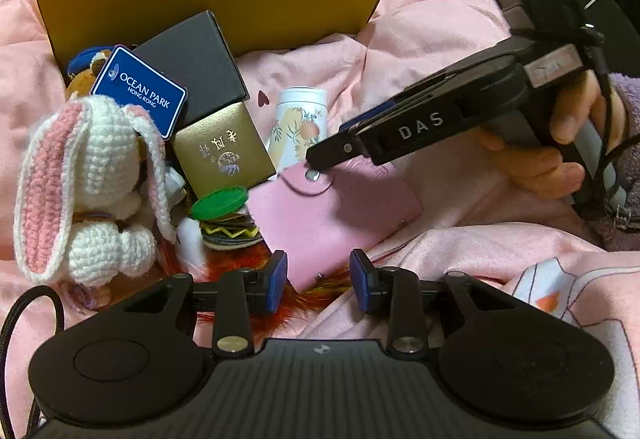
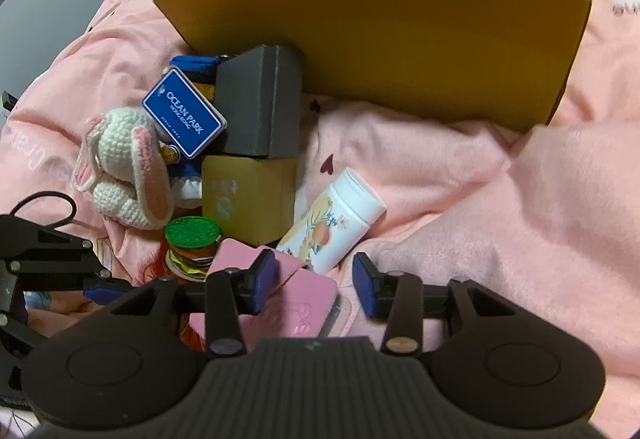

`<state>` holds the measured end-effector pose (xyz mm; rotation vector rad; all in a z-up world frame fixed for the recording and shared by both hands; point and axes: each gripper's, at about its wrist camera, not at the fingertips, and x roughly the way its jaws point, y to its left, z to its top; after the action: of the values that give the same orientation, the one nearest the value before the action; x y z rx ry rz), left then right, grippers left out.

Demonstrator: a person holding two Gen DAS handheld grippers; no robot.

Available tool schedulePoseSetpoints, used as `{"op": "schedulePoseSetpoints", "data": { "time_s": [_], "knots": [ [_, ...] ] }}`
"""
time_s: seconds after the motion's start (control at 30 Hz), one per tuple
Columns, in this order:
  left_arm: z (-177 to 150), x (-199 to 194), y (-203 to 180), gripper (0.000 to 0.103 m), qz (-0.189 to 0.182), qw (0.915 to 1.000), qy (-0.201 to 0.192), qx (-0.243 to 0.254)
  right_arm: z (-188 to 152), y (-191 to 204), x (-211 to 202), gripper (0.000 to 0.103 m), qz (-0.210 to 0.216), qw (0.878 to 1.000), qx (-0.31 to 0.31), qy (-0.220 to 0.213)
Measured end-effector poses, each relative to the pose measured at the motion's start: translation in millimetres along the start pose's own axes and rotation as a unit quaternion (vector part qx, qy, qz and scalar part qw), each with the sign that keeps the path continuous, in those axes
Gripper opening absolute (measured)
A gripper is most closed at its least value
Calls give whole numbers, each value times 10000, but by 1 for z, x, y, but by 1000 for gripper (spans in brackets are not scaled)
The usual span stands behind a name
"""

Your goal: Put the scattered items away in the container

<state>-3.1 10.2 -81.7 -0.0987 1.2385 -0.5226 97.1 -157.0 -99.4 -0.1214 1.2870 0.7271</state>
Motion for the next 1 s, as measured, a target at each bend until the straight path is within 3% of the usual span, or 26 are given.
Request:
{"op": "schedulePoseSetpoints", "data": {
  "time_s": [0.27, 0.37, 0.53, 0.83, 1.0],
  "knots": [
    [-3, 6, 2, 39, -62, 9999, 68, -68, -4, -16, 8, 56, 603, 9964, 465, 377],
    [-3, 11, 4, 39, -108, 9997, 150, -131, -8, -13, 6, 49, 665, 9960, 487, 356],
    [-1, 11, 1, 39, 38, 10000, 76, -33, -13, -19, -6, 27, 806, 9937, 781, 27],
    [-2, 3, -2, 39, 207, 9997, -146, 64, -18, -15, -26, 21, 797, 9925, 851, -377],
    [-2, 1, -1, 39, 245, 9995, -184, 81, -24, -16, -28, 21, 747, 9930, 852, -341]
  ]
}}
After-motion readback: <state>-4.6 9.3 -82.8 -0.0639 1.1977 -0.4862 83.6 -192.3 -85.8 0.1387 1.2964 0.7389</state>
